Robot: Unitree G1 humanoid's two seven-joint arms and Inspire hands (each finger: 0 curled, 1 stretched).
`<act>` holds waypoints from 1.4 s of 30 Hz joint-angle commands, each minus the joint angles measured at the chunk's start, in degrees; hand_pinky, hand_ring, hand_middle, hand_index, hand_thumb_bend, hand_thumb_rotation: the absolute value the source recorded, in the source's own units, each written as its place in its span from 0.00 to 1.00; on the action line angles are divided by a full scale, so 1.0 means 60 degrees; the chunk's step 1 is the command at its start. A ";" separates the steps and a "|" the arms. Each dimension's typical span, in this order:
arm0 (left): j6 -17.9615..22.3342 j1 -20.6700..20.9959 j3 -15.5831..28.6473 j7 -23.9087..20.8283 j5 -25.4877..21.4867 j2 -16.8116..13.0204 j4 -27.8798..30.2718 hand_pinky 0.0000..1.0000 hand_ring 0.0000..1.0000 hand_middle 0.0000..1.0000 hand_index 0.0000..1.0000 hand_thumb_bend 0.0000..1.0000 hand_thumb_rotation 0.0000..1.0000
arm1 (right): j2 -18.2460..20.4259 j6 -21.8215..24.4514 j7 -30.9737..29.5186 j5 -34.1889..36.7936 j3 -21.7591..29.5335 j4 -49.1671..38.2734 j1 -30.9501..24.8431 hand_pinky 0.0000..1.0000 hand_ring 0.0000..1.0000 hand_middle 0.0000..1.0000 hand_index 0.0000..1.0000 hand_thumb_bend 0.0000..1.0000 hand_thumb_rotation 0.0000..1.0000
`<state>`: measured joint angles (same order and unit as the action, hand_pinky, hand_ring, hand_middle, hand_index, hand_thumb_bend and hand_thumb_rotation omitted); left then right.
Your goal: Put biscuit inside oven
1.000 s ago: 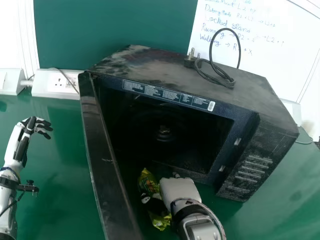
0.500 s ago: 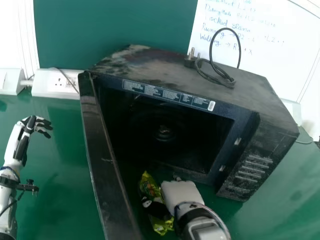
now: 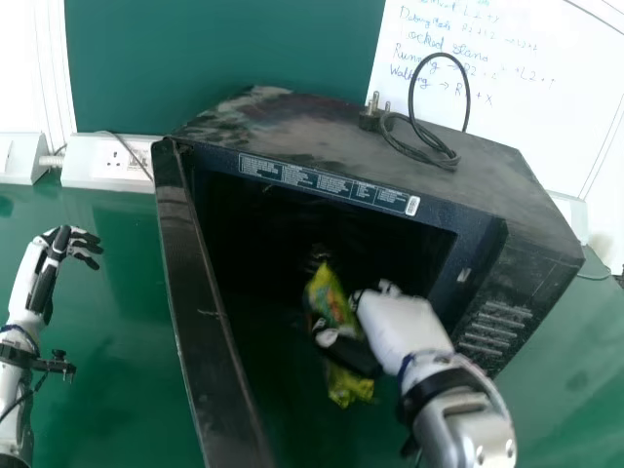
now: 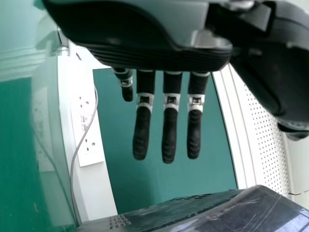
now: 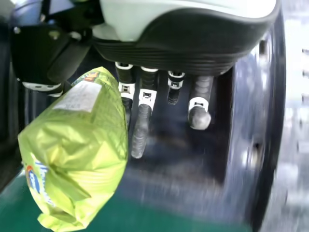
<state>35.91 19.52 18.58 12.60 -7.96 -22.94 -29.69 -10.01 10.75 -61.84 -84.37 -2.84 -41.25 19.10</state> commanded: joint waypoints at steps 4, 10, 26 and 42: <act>0.0051 0.0045 -0.0004 0.0101 -0.0151 -0.0027 -0.0070 0.31 0.36 0.46 0.49 0.52 0.08 | -0.0227 0.0164 0.0590 0.0273 0.0193 0.0631 0.0677 0.06 0.15 0.47 0.48 0.53 0.00; 0.0140 0.0014 -0.0005 0.0076 -0.0080 -0.0022 -0.0055 0.31 0.36 0.46 0.49 0.52 0.08 | -0.0488 0.0174 0.1579 0.0714 0.0057 0.1607 0.1240 0.08 0.17 0.47 0.48 0.53 0.00; 0.0192 -0.0039 -0.0011 0.0155 -0.0154 0.0014 0.0024 0.31 0.36 0.46 0.49 0.52 0.07 | -0.0852 0.0464 0.4497 0.1500 -0.1027 0.4885 0.2509 0.11 0.18 0.47 0.49 0.53 0.00; 0.0167 -0.0098 -0.0005 0.0180 -0.0165 0.0027 0.0096 0.32 0.36 0.46 0.49 0.52 0.08 | -0.1175 0.0631 0.7543 0.2357 -0.1962 0.8230 0.3800 0.09 0.16 0.47 0.48 0.53 0.00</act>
<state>37.06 19.40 18.57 13.71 -8.11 -22.89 -29.53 -16.19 14.82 -18.96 -71.00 -14.10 6.61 39.82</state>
